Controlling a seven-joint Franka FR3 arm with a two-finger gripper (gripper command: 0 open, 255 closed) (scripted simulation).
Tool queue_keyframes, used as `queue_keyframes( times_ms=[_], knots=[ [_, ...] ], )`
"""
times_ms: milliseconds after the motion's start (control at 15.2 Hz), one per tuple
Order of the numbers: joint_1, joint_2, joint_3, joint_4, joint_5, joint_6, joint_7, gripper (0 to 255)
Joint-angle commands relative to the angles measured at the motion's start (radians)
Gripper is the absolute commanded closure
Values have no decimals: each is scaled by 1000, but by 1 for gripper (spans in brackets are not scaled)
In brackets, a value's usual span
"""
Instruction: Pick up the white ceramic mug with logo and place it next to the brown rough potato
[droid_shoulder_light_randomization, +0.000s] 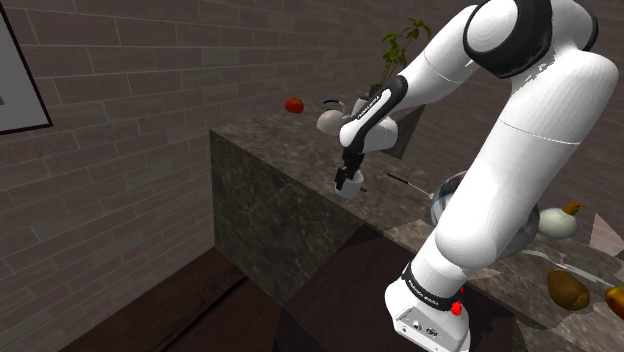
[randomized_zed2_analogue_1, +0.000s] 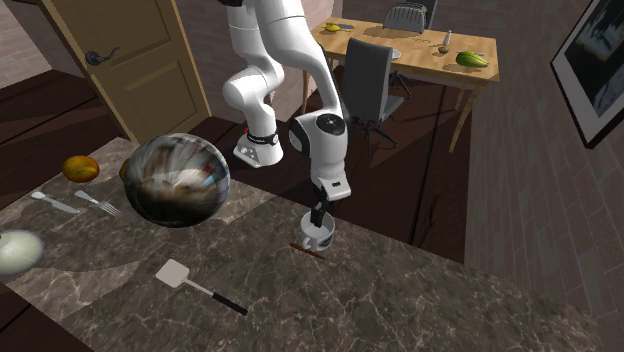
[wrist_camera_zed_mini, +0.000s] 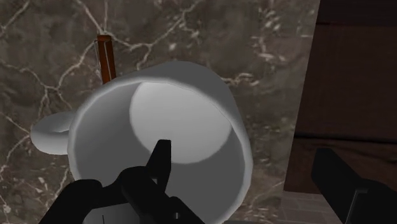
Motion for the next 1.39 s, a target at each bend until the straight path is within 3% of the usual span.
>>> queue_keyframes(
  times_ms=[0, 330, 396, 990, 1320],
  knots=[
    [0, 3, 0, -2, 3, 5, -2, 0],
    [0, 3, 0, -2, 3, 5, -2, 0],
    [0, 3, 0, -2, 3, 5, -2, 255],
    [0, 3, 0, -2, 3, 5, -2, 255],
    [0, -74, -8, 4, -55, -72, 37, 255]
  ],
)
